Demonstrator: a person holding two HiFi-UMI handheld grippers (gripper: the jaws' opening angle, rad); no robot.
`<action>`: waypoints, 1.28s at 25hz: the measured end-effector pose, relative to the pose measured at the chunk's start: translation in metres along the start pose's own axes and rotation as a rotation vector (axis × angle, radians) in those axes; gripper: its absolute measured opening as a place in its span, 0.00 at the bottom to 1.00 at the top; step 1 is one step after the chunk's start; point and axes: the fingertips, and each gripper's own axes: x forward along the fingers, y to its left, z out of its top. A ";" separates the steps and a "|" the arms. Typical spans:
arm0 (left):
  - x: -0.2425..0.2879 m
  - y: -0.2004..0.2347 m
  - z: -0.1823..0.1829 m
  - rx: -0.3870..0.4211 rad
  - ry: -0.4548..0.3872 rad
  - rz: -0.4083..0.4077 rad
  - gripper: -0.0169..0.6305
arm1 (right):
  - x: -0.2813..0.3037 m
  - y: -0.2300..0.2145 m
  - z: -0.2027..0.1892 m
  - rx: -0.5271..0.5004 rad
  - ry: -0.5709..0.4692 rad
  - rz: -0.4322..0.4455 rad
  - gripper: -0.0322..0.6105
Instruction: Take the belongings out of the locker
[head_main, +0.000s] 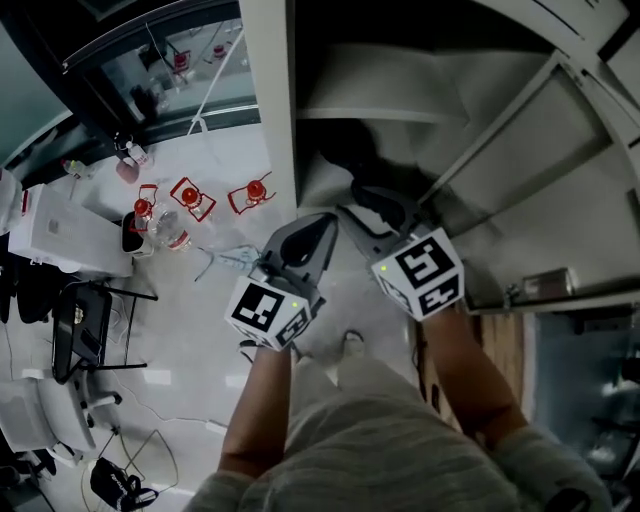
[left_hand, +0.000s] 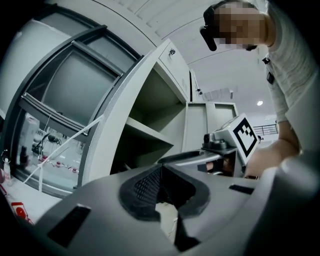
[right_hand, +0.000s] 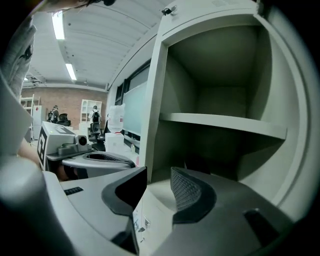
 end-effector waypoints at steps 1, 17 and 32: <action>0.000 0.002 0.000 -0.005 -0.002 -0.005 0.03 | 0.002 -0.002 0.000 -0.001 0.009 -0.009 0.26; 0.000 -0.002 -0.015 -0.038 0.008 -0.086 0.03 | 0.062 -0.075 -0.034 -0.058 0.318 -0.167 0.48; 0.007 -0.005 -0.022 -0.072 0.039 -0.085 0.03 | 0.102 -0.118 -0.073 0.041 0.550 -0.239 0.66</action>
